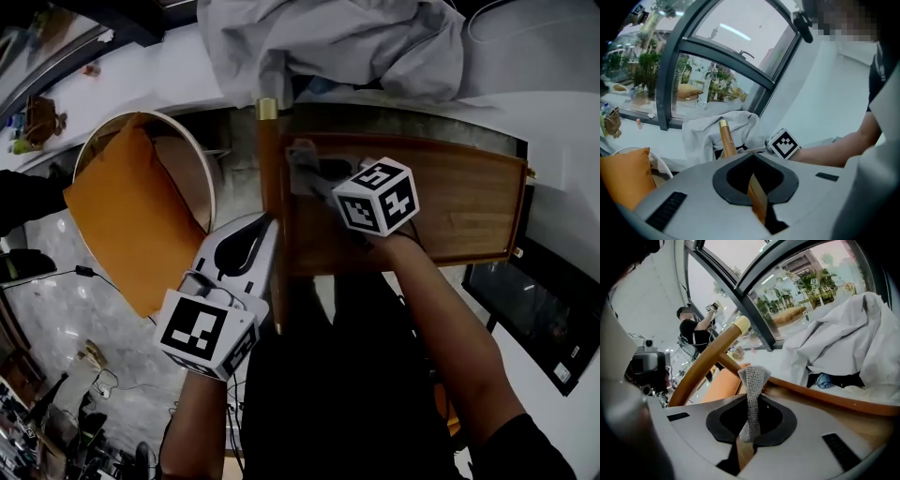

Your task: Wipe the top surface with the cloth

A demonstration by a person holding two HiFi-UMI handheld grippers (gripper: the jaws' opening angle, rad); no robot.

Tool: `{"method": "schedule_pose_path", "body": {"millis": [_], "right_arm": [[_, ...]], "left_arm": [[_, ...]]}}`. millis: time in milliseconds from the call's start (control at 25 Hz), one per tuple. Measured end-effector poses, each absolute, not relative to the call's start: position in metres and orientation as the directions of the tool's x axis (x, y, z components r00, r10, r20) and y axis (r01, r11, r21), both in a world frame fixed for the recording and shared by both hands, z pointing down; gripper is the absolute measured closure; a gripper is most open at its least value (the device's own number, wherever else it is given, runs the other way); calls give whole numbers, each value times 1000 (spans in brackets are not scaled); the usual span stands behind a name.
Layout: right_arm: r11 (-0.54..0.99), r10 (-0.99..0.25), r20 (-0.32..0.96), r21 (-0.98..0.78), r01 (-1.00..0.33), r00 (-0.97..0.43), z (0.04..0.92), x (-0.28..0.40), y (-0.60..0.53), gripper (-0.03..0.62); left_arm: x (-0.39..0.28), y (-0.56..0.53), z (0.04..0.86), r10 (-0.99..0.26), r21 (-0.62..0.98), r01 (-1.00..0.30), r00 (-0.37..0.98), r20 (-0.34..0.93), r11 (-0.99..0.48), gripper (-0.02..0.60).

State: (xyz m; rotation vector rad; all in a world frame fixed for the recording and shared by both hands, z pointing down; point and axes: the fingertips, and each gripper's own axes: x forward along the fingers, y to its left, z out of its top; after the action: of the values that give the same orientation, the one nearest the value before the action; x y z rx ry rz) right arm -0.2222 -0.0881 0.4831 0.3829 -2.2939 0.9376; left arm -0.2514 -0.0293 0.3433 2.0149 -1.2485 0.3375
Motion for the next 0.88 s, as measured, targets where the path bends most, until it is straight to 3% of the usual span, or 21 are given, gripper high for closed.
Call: {"method": "schedule_pose_path", "body": {"millis": [360,880], "right_arm": [[684,31,729,-515,-517,-684,516,-237,-94,554],[804,28,786,-384,-453,-617,516,-226,-96,554]], "left_arm": [[-225,-40,341,-634,466,-836,533,560,-291,571],[-201,-43,336,-627,479,-837,528,573,-266,571]]}}
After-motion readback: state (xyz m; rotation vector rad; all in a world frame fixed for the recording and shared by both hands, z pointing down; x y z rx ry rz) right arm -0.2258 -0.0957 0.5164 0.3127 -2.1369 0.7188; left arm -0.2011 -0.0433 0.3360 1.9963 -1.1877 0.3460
